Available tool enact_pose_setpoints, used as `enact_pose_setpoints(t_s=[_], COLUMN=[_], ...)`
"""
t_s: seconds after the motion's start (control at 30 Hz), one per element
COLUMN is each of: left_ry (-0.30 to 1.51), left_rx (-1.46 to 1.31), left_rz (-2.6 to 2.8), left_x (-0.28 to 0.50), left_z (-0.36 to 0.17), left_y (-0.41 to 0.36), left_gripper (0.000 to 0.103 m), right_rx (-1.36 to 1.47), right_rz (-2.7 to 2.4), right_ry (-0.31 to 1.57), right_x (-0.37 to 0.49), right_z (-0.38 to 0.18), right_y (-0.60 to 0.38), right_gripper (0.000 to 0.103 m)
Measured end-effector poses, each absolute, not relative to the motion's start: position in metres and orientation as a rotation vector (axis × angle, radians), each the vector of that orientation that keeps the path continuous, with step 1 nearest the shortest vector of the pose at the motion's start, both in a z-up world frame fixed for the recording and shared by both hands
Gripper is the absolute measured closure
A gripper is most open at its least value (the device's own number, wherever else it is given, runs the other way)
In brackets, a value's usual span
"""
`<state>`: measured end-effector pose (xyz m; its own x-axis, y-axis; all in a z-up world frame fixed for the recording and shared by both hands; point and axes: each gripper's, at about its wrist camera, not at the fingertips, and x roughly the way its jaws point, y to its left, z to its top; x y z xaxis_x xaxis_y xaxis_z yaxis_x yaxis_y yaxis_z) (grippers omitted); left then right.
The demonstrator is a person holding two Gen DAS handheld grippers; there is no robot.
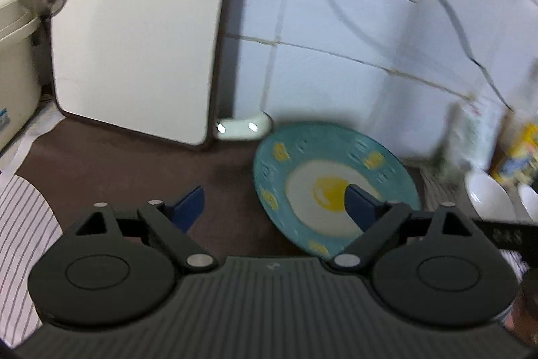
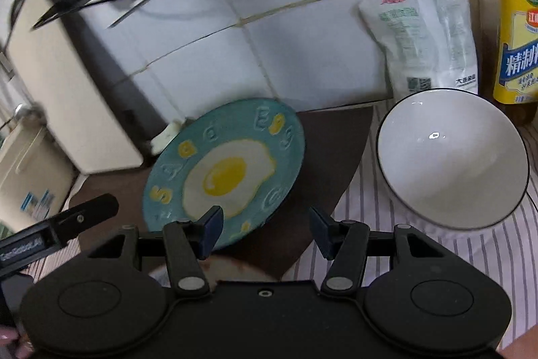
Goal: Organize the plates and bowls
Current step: 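Move the left gripper to the teal Egg plate and grasp its rim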
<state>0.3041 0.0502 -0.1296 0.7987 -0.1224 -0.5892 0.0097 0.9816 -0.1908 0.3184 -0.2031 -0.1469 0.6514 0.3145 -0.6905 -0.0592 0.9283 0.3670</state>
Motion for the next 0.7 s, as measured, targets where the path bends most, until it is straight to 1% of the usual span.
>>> enact_pose_setpoints(t_s=[0.17, 0.3, 0.47, 0.6, 0.63, 0.67, 0.7], left_ry=[0.685, 0.686, 0.742, 0.794, 0.797, 0.806, 0.824], left_rx=[-0.225, -0.246, -0.178, -0.2, -0.194, -0.184, -0.172], left_rz=[0.022, 0.091, -0.021, -0.095, -0.105, -0.123, -0.144], left_x=[0.334, 0.356, 0.373, 0.375, 0.375, 0.376, 0.377], left_z=[-0.134, -0.141, -0.149, -0.158, -0.16, -0.162, -0.165], left_y=[0.058, 0.066, 0.061, 0.065, 0.064, 0.064, 0.062], left_gripper=[0.011, 0.011, 0.012, 0.014, 0.023, 0.04, 0.049], right_rx=[0.315, 0.322, 0.301, 0.318, 0.33, 0.339, 0.332], right_rz=[0.208, 0.191, 0.185, 0.164, 0.164, 0.165, 0.166], right_ry=[0.869, 0.878, 0.852, 0.863, 0.868, 0.875, 0.877], right_x=[0.331, 0.336, 0.335, 0.338, 0.339, 0.341, 0.343], right_z=[-0.149, -0.154, -0.152, -0.155, -0.156, -0.159, -0.16], right_y=[-0.2, -0.196, -0.186, -0.188, -0.189, -0.19, -0.189], right_gripper=[0.041, 0.041, 0.042, 0.042, 0.042, 0.042, 0.042])
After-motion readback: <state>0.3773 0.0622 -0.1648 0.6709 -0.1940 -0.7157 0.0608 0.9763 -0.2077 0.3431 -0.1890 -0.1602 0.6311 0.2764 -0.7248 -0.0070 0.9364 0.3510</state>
